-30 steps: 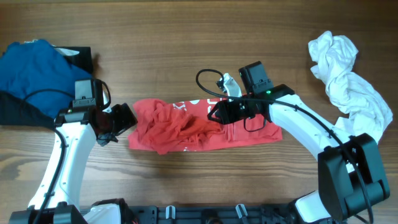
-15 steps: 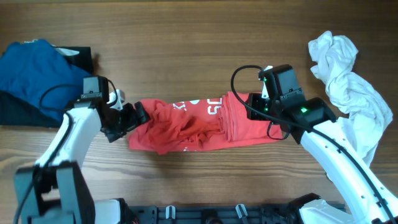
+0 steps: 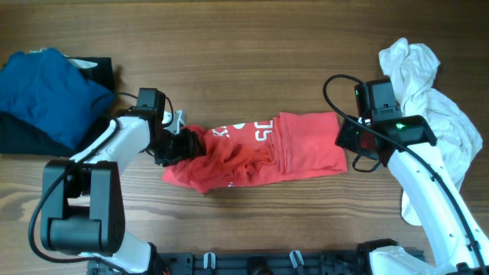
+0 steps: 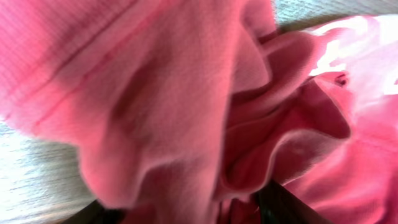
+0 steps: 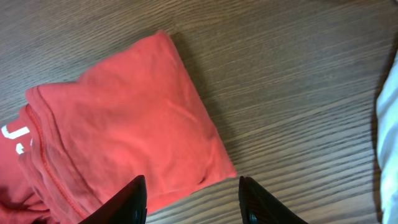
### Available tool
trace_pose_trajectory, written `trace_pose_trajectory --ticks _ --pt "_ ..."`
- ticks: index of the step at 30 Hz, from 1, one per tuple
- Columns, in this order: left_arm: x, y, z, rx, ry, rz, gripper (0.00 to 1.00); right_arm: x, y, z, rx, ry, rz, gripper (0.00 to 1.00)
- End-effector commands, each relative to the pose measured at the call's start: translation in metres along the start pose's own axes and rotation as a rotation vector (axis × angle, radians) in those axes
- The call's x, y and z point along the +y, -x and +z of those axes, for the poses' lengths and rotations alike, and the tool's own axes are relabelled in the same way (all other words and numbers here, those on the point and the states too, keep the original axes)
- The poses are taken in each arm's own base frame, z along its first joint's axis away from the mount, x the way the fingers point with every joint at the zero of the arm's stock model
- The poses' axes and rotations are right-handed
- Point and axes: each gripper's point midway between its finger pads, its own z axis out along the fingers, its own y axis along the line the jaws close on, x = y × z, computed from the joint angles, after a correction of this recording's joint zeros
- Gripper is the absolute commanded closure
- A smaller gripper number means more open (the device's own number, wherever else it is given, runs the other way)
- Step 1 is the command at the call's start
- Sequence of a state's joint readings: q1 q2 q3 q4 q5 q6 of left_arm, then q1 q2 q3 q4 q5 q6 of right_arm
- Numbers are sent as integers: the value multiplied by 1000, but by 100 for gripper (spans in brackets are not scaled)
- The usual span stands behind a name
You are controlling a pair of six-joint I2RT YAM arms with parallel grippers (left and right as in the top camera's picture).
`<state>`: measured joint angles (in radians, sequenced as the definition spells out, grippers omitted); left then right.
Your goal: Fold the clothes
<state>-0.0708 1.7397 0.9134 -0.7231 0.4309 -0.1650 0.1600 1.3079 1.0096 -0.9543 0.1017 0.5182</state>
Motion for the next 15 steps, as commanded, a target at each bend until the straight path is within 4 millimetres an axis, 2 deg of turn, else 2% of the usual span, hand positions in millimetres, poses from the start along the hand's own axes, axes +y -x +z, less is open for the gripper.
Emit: trace_pose_trajectory --ticks 1,2,4,6,9,11,13,15 --pt "39 -24 14 82 176 -41 71 2 6 0 -10 5 -16 52" --pt "39 -24 13 83 176 -41 96 2 6 1 -8 4 -16 52" --pt "44 -22 7 73 202 -64 96 1 3 8 17 -9 -28 52" --pt "65 -13 -15 40 286 -162 96 0 -2 24 73 -39 -52 52" --pt "83 4 -55 -9 294 -297 96 2 -7 45 127 -61 -61 53" --pt "91 18 -81 -45 283 -354 96 13 -13 65 191 -14 -111 53" --pt "91 27 -105 -68 277 -381 96 20 -22 81 253 13 -135 56" --pt "79 29 -123 -58 258 -380 96 28 -31 96 302 39 -161 57"
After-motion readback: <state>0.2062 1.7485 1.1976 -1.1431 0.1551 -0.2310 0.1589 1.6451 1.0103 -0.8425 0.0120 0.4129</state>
